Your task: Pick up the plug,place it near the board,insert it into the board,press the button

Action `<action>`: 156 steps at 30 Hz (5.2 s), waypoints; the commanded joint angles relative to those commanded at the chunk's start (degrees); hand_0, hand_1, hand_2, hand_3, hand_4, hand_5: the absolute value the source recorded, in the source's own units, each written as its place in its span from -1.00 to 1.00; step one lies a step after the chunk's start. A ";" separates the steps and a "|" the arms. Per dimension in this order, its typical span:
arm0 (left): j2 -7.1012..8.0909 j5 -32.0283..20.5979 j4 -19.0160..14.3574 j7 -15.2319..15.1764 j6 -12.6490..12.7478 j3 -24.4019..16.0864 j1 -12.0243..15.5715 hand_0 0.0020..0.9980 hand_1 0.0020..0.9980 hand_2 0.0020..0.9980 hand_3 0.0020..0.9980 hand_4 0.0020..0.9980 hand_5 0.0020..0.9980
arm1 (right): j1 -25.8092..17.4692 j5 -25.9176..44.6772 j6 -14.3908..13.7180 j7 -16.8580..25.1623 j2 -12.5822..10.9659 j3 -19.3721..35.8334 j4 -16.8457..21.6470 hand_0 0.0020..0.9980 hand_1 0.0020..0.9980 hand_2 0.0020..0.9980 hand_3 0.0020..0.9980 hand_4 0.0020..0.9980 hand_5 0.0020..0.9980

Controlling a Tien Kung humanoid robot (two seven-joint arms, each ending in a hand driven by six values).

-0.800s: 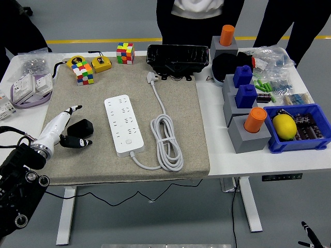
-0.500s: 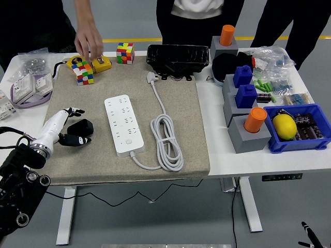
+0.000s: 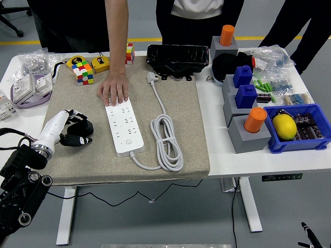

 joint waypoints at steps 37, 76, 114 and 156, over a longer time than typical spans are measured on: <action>-0.64 2.10 1.62 0.06 0.68 -0.56 -0.83 -0.34 -0.10 -0.11 0.06 0.54 -1.00 | 0.28 -0.09 -0.01 0.00 -0.15 0.39 0.00 0.58 0.43 0.37 0.33 1.00 0.97; 1.30 1.39 -8.47 0.59 0.71 9.10 -3.23 -0.37 -0.22 -0.20 -0.01 0.50 -1.00 | 0.42 0.39 -0.09 -0.22 -0.40 -0.08 0.00 0.58 0.43 0.37 0.33 1.00 0.97; 0.00 1.56 1.04 -1.22 1.81 10.15 -6.79 -0.33 -0.21 -0.17 0.00 0.50 -1.00 | 0.53 0.22 -0.13 -0.29 -0.38 -0.02 0.00 0.58 0.43 0.37 0.34 1.00 0.96; -0.07 2.55 2.14 -1.74 0.42 10.51 -7.01 -0.28 -0.08 -0.11 0.02 0.53 -1.00 | 0.72 0.35 -0.18 -0.07 -0.58 0.09 0.00 0.58 0.43 0.37 0.34 1.00 0.96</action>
